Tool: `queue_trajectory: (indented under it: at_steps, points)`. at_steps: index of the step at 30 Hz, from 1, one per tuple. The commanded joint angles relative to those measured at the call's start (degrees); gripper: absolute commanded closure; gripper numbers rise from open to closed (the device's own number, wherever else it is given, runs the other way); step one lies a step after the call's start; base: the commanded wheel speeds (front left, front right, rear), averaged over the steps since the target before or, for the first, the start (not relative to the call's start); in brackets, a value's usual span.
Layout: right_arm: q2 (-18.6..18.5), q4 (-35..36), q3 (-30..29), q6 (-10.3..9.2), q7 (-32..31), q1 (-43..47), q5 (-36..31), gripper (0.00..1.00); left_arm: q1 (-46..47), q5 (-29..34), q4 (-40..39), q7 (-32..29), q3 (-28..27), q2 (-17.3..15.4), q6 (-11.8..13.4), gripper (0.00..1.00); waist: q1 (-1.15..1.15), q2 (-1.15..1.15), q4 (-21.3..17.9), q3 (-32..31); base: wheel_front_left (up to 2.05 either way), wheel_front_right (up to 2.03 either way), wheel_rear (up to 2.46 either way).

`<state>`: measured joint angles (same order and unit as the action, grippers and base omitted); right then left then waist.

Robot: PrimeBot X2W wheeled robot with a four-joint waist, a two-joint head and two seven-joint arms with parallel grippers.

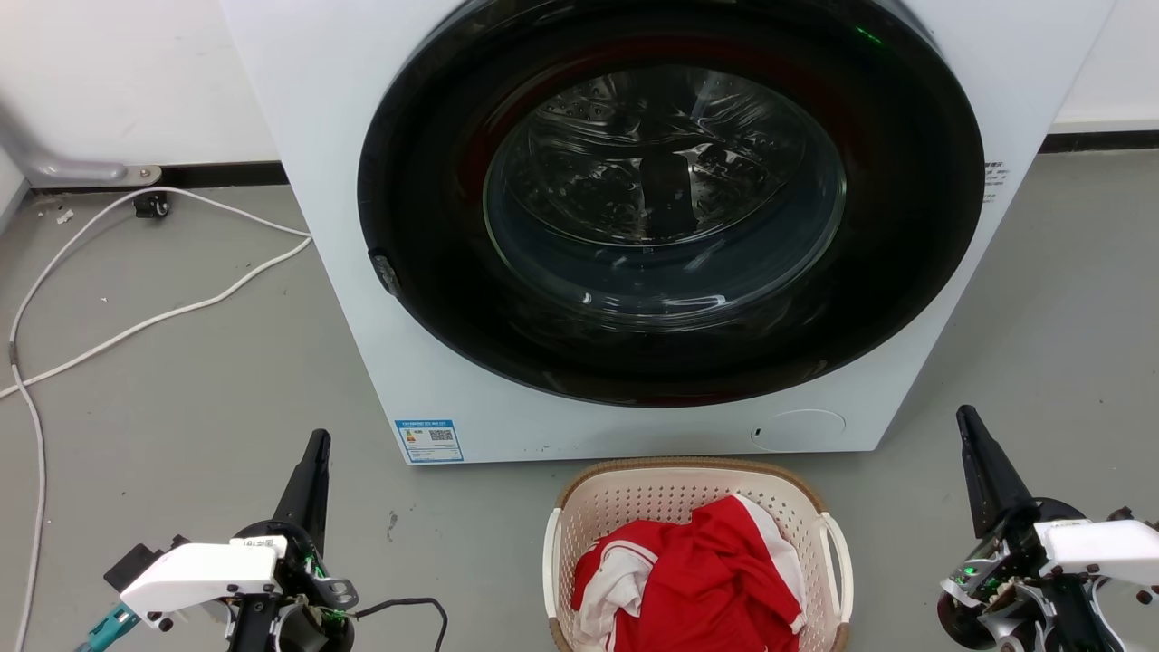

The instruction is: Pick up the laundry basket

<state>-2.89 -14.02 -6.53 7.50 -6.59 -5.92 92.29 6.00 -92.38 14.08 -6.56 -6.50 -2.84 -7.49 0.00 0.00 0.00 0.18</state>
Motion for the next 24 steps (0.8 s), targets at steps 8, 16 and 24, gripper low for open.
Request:
queue_trajectory:
  at_steps: [8, 16, 24]
  points:
    - [0.0, 0.0, 0.0, -0.02, -0.1, -0.6, 0.2, 1.0, 0.5, -0.1, 0.0, -0.1, -0.1, -0.1, -0.1, 1.0, 0.0, 0.0, 0.0, 0.0, 0.0, 0.0, 0.0]
    - [0.0, 0.0, 0.0, -0.02, -0.1, -0.6, 0.2, 1.0, 0.5, -0.1, 0.0, -0.1, -0.1, -0.1, -0.1, 1.0, 0.0, 0.0, 0.0, 0.0, 0.0, 0.0, 0.0]
    - [0.0, 0.0, 0.0, -0.02, -0.1, -0.6, 0.2, 1.0, 0.5, -0.1, 0.0, -0.1, -0.1, -0.1, -0.1, 1.0, 0.0, 0.0, 0.0, 0.0, 0.0, 0.0, 0.0]
